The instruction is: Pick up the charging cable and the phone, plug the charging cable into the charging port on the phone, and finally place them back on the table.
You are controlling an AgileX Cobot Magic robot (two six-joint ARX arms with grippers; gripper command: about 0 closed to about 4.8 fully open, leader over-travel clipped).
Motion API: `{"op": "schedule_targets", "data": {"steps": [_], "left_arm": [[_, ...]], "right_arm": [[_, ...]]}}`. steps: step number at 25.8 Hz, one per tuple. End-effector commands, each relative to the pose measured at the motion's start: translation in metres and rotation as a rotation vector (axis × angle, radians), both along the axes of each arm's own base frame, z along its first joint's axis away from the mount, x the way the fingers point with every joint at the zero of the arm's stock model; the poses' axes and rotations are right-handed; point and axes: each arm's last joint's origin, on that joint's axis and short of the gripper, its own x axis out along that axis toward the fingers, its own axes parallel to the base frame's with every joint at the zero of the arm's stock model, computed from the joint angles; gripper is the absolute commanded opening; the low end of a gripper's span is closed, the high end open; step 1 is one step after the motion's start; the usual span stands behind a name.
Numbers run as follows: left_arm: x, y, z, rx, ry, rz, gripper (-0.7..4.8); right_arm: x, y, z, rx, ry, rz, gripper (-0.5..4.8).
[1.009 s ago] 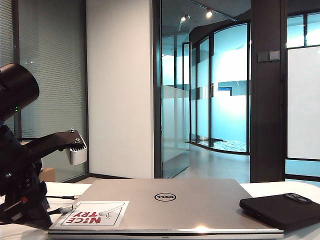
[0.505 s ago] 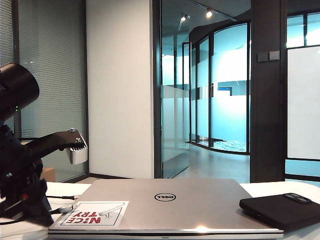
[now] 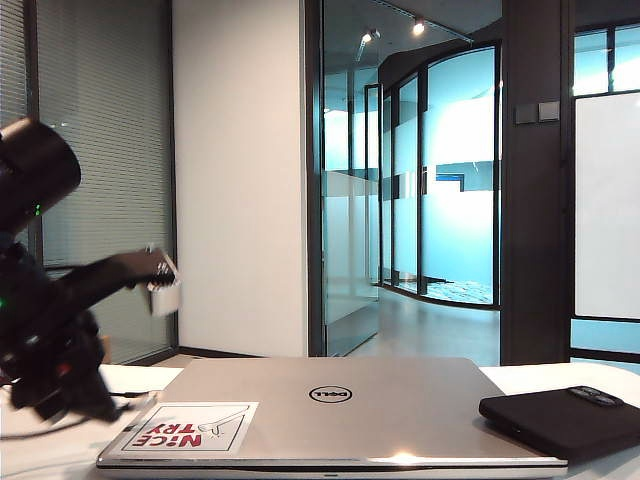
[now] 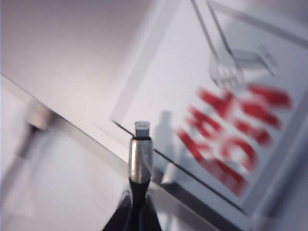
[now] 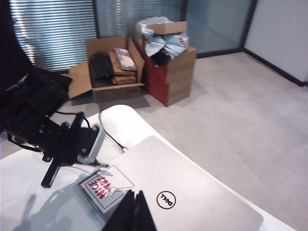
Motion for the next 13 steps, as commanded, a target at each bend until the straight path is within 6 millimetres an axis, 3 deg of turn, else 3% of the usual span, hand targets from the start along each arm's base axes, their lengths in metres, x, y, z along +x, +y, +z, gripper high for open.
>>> {"op": "schedule_targets", "data": {"steps": [1,6,13], "left_arm": [[0.004,-0.002,0.011,-0.041,-0.082,0.000,-0.09],[0.004,-0.009,0.054,-0.292,-0.148,0.162,-0.09],[-0.003,-0.037,0.098,-0.588,-0.130,0.233,-0.08]], "right_arm": [[0.000,0.000,0.003,0.010,-0.022,-0.010,-0.05],[0.004,0.000,0.002,0.014,0.003,-0.072,-0.05],[0.011,0.002,-0.001,0.086,0.100,-0.115,-0.05]]}}
